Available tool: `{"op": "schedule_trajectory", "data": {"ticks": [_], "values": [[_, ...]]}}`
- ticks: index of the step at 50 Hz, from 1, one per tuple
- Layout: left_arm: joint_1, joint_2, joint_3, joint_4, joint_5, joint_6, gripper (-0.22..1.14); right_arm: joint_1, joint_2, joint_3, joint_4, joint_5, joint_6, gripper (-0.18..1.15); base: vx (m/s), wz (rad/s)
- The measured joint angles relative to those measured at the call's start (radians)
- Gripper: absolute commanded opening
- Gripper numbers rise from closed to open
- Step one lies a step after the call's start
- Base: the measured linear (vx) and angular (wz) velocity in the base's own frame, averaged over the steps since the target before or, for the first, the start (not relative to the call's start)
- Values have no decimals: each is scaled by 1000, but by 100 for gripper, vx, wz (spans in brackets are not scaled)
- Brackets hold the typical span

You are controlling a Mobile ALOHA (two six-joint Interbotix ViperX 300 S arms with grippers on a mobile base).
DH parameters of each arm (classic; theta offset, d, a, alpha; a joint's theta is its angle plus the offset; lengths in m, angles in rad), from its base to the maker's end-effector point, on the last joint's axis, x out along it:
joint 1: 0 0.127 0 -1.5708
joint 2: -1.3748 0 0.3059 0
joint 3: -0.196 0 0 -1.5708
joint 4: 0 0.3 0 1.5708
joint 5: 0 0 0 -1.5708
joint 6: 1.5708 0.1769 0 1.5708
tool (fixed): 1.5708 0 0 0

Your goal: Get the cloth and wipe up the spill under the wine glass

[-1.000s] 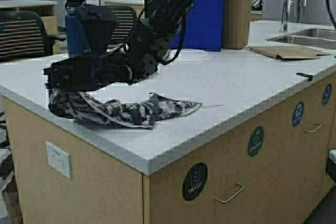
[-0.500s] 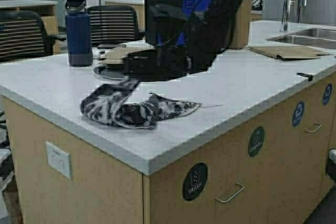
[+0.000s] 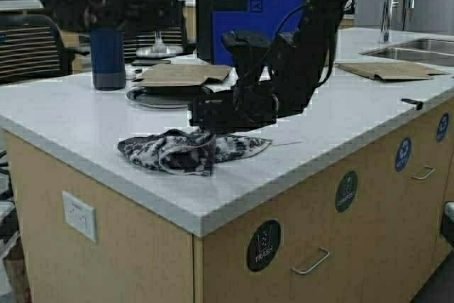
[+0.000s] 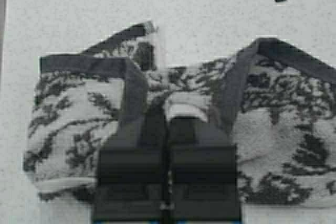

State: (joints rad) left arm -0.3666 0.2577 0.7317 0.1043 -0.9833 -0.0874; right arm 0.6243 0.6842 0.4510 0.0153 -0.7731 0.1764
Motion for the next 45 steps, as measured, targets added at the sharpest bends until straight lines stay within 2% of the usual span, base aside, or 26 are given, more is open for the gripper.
{"op": "schedule_trajectory", "data": {"ticks": [17, 37, 45], "values": [[2, 241, -3, 0, -232, 3, 13, -21, 0, 37, -3, -29, 0, 7, 0, 0], [0, 517, -109, -2, -333, 44, 13, -21, 0, 48, -3, -44, 0, 7, 0, 0], [-3, 554, -117, -3, -377, 69, 13, -21, 0, 57, -3, -55, -2, 7, 0, 0]]}}
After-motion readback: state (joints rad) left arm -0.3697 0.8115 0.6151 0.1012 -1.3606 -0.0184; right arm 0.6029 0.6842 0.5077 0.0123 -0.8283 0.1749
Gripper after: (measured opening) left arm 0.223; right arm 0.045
